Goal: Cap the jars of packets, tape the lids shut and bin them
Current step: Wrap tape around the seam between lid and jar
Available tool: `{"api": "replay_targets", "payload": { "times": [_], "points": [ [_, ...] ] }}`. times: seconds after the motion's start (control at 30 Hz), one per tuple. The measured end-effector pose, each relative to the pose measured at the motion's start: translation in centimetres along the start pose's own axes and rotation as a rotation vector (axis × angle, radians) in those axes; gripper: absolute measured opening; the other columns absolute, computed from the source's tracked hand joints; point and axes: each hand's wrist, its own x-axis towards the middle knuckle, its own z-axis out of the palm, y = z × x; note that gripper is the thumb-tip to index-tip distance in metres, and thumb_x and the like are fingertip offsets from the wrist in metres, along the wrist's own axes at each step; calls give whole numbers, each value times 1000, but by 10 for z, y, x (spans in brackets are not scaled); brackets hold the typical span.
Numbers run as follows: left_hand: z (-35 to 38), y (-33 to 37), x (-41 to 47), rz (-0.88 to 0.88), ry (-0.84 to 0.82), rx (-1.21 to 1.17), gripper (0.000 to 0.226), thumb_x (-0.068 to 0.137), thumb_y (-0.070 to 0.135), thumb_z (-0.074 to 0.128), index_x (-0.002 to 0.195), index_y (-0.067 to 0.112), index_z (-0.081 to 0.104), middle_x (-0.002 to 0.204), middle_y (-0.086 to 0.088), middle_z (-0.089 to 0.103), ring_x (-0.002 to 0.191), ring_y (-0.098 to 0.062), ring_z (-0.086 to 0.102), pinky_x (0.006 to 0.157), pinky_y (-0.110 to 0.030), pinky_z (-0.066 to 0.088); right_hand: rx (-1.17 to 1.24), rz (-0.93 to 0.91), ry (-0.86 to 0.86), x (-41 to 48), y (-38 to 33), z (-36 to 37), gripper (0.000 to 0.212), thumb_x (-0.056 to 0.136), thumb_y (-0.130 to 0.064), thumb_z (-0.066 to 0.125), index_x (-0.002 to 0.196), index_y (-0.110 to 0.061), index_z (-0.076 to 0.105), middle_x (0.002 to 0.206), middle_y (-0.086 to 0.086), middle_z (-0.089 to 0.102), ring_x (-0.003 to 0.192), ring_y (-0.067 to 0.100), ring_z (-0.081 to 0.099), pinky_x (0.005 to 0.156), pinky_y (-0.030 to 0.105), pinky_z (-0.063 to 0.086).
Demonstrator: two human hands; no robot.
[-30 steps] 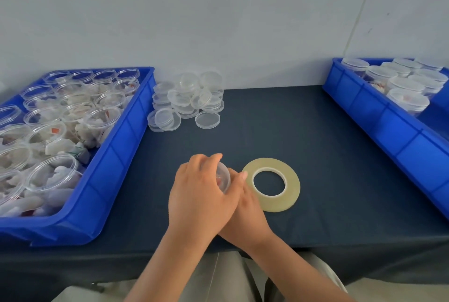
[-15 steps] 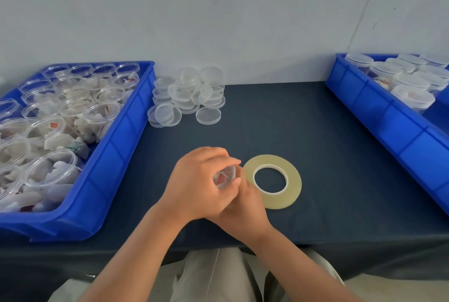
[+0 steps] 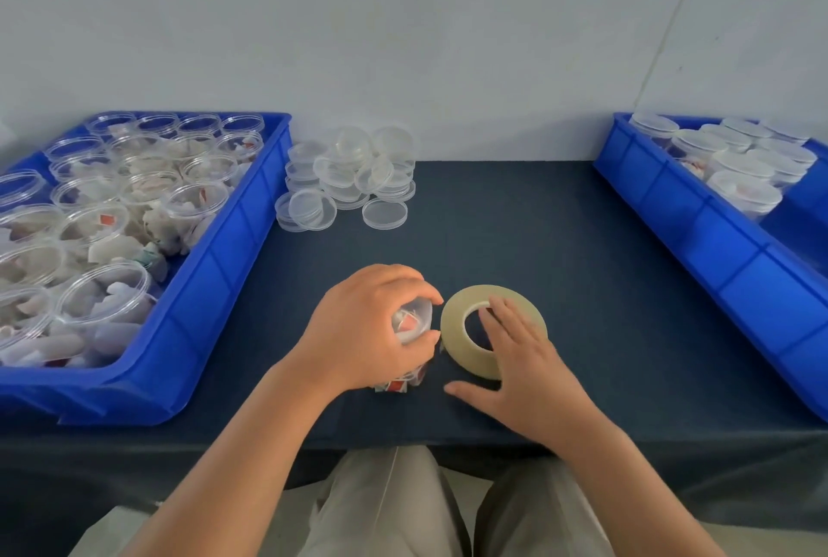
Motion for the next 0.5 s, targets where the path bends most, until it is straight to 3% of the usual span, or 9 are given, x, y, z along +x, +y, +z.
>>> {"api": "replay_targets", "payload": {
  "times": [0.07,0.17,0.23,0.3,0.37,0.5],
  "points": [
    [0,-2,1,48,4,20,40,84,58,67,118,38,73,127,20,68,118,-3,60,97,-19,46,-101,-4,-81,-4,14,-2,85,95,-80,42,164,-30,36,175,-12,19,162,11,11,128,31,16],
    [0,-5,3,109,-8,82,51,84,65,71,123,33,76,137,13,69,132,-9,60,116,-33,44,-87,-44,-34,-10,14,-7,62,99,-71,44,144,-33,60,159,-18,49,152,12,38,119,27,34],
    [-2,-5,5,133,-39,117,63,82,77,66,126,33,75,142,10,67,140,-12,55,124,-40,35,-33,-3,25,-12,6,-15,54,96,-74,40,124,-35,65,124,-22,66,116,7,62,88,21,48],
    [-2,-4,6,160,-45,140,67,82,82,60,125,34,76,143,9,66,143,-17,53,126,-45,31,91,65,74,-15,-5,-26,43,91,-75,40,107,-40,60,97,-24,62,87,3,60,67,14,39],
    [-3,-5,7,196,-30,161,63,85,80,57,124,34,77,143,7,67,144,-21,52,126,-49,30,261,110,94,-20,-14,-35,33,91,-74,43,96,-42,51,91,-24,58,87,0,57,61,16,37],
    [-6,-3,7,208,45,212,74,87,76,59,136,22,71,148,2,63,148,-25,49,128,-52,26,430,86,140,-36,-29,-44,37,92,-76,41,101,-42,50,107,-30,53,96,1,55,66,17,42]
  ]
}}
